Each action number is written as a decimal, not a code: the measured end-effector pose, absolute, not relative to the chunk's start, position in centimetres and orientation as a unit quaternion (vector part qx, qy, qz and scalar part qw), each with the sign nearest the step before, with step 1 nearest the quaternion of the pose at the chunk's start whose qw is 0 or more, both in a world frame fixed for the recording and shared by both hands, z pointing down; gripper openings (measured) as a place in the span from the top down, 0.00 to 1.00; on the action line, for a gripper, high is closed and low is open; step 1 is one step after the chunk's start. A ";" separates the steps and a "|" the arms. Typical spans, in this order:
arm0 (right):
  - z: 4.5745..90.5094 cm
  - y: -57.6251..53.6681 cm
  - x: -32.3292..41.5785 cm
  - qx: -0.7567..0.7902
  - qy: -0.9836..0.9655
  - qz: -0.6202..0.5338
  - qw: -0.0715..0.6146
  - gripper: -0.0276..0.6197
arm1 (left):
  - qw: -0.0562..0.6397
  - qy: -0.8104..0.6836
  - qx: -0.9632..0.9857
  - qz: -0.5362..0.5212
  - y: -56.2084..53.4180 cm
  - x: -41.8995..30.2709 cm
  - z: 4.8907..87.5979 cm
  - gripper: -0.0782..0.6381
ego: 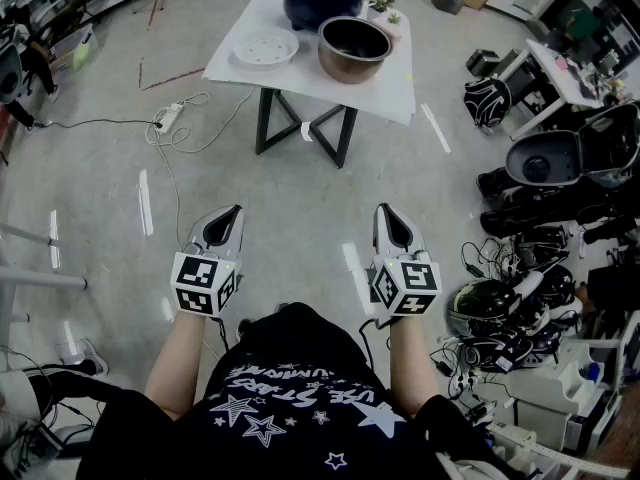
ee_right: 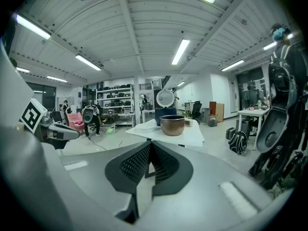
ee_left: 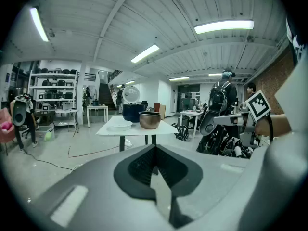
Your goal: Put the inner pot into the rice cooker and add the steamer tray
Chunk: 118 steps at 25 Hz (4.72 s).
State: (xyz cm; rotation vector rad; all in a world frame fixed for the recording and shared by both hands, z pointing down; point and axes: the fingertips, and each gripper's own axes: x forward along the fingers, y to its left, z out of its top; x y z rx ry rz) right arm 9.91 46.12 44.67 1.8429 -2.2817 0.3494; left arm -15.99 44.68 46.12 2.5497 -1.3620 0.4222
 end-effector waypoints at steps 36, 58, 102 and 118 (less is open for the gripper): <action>46.2 37.6 11.9 0.593 -0.780 0.187 0.070 0.37 | 0.153 -0.459 0.871 0.088 37.8 -12.9 46.9 0.34; 46.4 12.1 24.7 0.585 -0.777 0.233 0.012 0.36 | 0.154 -0.476 0.861 0.090 11.8 -1.1 44.8 0.34; 51.8 -8.9 24.4 0.624 -0.661 0.350 0.227 0.46 | 0.258 -0.363 0.889 0.108 -11.1 -1.3 46.3 0.34; 53.6 -8.3 24.7 0.647 -0.594 0.397 0.268 0.83 | 0.279 -0.265 0.911 0.150 -13.0 1.3 48.2 0.34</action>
